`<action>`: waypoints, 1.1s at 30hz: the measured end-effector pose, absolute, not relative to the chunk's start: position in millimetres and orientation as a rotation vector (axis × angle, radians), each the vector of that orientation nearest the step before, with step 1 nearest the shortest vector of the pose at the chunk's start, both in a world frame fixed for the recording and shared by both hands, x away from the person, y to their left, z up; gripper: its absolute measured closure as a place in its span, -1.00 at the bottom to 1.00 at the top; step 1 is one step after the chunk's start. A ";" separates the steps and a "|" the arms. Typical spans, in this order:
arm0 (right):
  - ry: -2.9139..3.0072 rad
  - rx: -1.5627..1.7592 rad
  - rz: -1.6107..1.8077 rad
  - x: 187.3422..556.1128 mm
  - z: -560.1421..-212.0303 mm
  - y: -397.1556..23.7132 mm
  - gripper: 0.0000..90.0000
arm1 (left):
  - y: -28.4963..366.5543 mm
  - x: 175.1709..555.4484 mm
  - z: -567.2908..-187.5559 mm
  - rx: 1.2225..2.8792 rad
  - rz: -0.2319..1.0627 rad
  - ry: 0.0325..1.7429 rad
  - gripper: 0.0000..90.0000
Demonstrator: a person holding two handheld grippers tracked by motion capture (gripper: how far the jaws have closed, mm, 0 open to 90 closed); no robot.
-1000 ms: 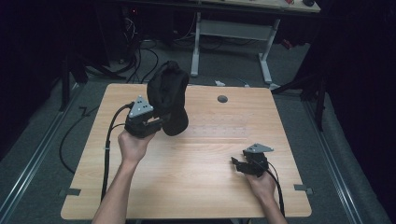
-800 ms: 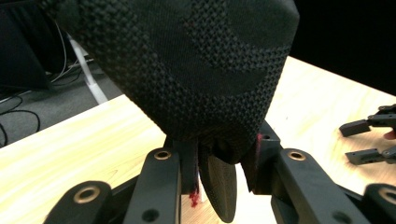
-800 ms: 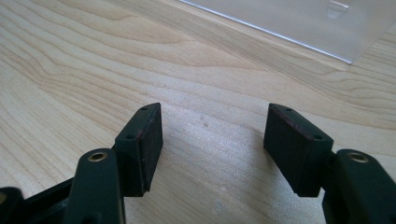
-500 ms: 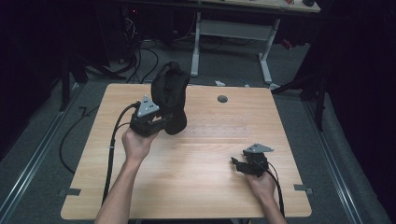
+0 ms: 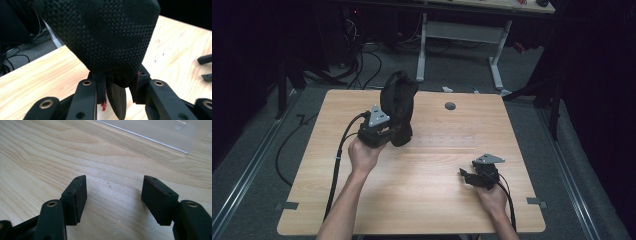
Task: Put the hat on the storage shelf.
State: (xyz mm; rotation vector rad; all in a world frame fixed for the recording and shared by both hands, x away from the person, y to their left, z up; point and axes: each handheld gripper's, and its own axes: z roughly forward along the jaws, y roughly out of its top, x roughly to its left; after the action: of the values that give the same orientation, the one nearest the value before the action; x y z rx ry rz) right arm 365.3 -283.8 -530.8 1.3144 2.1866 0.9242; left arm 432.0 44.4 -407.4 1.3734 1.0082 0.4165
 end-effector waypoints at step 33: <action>2.186 1.313 0.925 365.3 -530.8 -283.7 -0.17 | 56.6 423.2 -415.7 1.258 0.283 1.104 -0.32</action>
State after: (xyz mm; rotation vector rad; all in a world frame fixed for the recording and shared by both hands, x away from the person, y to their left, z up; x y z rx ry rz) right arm 365.3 -283.7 -530.8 1.3132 2.1863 0.9251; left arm 423.2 56.6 -415.7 1.2585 1.1042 0.2828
